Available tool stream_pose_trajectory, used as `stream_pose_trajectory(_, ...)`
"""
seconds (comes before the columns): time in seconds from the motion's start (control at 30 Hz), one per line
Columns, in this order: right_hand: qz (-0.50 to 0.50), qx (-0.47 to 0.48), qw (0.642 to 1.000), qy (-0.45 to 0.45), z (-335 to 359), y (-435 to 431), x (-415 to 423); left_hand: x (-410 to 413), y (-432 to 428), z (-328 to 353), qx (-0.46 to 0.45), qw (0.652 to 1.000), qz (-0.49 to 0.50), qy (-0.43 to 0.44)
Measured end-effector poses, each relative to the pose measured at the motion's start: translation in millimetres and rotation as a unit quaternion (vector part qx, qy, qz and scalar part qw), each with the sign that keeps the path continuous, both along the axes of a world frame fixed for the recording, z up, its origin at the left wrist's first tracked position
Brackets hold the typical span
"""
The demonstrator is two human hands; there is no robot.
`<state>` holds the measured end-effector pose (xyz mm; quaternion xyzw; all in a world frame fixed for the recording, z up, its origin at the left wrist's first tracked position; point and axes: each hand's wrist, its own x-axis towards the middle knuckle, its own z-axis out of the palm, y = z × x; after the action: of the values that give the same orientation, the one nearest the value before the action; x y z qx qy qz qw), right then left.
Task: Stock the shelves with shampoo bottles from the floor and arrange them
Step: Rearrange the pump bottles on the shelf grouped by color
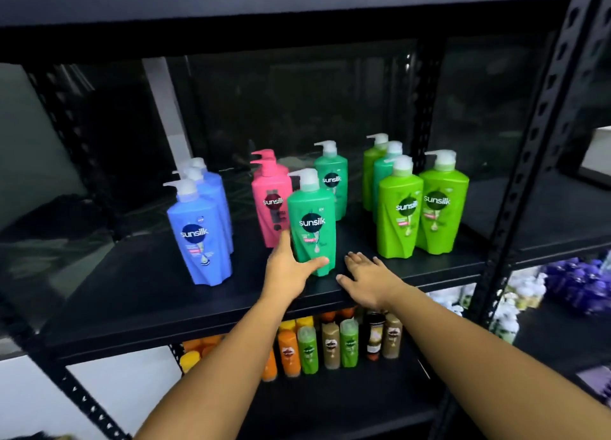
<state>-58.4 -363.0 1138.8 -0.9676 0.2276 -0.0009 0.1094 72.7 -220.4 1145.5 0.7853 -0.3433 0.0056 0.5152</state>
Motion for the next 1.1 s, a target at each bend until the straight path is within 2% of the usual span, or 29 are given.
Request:
stream_pose_trajectory(0.13,0.009,-0.005,1.0,0.002,1,-15,-1,7,-26,1,0.003,1.0,-0.009,0.008)
stream_pose_trajectory(0.37,0.043,-0.09,0.993,-0.068,-20,-25,-9,30,-78,3,0.015,0.999,-0.005,0.041)
stream_pose_trajectory(1.1,0.061,-0.119,0.979,-0.151,-30,-28,-10,41,-132,7,0.004,0.999,0.015,0.048)
